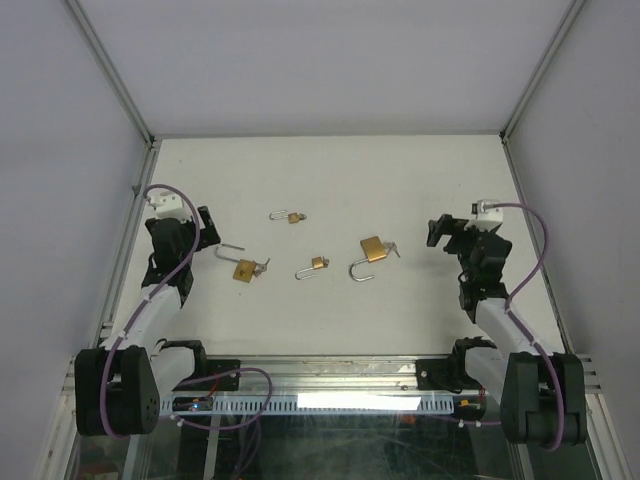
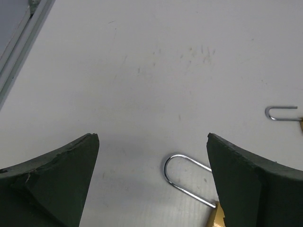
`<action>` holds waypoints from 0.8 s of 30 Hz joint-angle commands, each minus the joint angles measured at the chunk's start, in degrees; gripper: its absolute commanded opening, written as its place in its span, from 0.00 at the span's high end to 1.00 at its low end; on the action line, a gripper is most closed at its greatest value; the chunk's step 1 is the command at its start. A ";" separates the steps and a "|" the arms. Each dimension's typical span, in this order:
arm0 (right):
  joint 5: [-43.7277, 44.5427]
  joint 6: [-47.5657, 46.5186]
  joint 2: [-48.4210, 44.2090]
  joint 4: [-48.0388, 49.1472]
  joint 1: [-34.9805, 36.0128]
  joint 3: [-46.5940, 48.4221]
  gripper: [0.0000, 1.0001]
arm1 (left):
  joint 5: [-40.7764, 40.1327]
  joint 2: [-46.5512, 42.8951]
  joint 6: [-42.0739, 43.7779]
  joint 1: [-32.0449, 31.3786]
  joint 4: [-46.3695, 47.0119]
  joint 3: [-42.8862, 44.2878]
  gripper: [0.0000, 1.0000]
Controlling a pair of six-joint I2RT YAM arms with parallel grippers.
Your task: Unlock with the key
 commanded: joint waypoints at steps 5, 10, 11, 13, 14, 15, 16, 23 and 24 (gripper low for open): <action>8.44 2.71 5.20 29.41 -0.04 -16.05 0.00 | -1.63 -10.68 3.97 1.31 10.02 -13.55 0.01; 6.85 1.48 18.02 44.95 -0.04 -16.47 0.00 | 2.49 -11.84 5.08 1.77 18.88 -19.96 0.01; 6.36 1.26 20.97 48.06 -0.05 -16.53 0.00 | 2.06 -11.61 5.16 1.79 23.50 -21.50 0.01; 4.24 0.50 28.00 55.31 -0.11 -16.86 0.00 | 0.11 -11.01 2.78 1.74 32.76 -24.45 0.01; 3.25 0.43 31.60 60.07 -0.13 -16.85 0.00 | -0.25 -10.52 1.17 1.81 38.39 -26.34 0.01; 2.59 0.50 32.85 62.09 -0.31 -16.80 0.00 | 0.54 -9.69 -0.16 1.76 42.92 -27.58 0.01; 2.64 0.35 31.33 58.74 -0.36 -16.42 0.00 | 2.47 -8.35 -0.33 1.81 45.17 -27.75 0.01; -0.63 -0.93 29.07 42.00 -0.41 -9.37 0.00 | 2.76 2.91 0.08 2.03 51.89 -24.78 0.01; -0.96 -0.87 29.52 42.94 -0.40 -9.34 0.00 | 4.24 4.52 0.58 2.08 52.35 -23.92 0.01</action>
